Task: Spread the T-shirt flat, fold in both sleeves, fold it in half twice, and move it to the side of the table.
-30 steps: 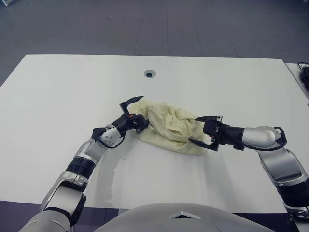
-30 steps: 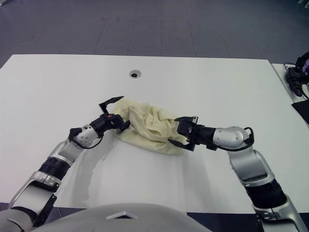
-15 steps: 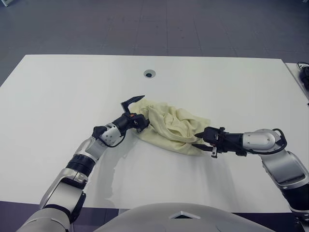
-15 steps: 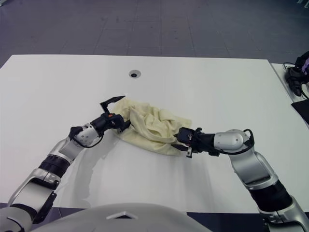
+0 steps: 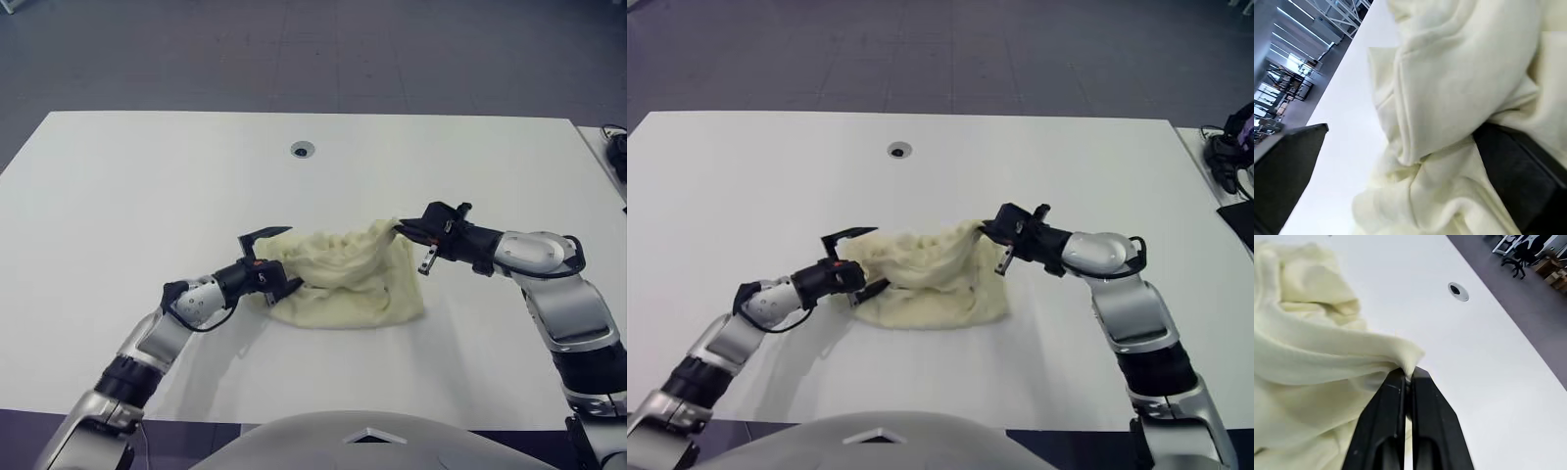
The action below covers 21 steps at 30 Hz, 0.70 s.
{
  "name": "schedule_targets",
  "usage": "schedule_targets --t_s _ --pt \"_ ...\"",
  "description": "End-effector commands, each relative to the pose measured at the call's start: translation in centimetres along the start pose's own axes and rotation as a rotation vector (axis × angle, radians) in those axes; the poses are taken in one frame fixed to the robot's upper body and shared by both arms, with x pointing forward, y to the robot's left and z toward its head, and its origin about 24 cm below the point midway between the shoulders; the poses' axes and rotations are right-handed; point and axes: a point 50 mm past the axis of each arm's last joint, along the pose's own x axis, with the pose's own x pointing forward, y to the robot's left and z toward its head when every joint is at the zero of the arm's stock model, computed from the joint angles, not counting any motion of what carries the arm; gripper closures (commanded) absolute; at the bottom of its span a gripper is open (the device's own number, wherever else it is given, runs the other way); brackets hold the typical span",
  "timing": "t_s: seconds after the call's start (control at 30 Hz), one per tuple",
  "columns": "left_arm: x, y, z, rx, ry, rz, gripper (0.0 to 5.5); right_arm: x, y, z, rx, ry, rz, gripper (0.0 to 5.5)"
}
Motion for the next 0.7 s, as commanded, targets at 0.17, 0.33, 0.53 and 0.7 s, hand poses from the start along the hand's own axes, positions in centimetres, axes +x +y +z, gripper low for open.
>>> schedule_targets --t_s 0.17,0.33,0.53,0.7 --pt "-1.3 2.8 1.7 -0.096 0.047 -0.218 0.10 -0.6 -0.3 1.3 -0.284 -0.075 -0.057 5.49" --pt "-1.9 4.7 2.7 -0.200 -0.031 -0.312 0.10 -0.4 0.6 0.8 -0.357 -0.068 -0.038 5.49" --pt "-0.8 5.0 3.1 -0.396 -0.132 -0.334 1.19 -0.5 1.5 0.8 -0.370 -0.070 -0.016 5.50" --pt "0.6 4.0 3.0 -0.441 -0.131 -0.370 2.03 -0.4 1.6 0.8 -0.383 -0.063 -0.006 5.50"
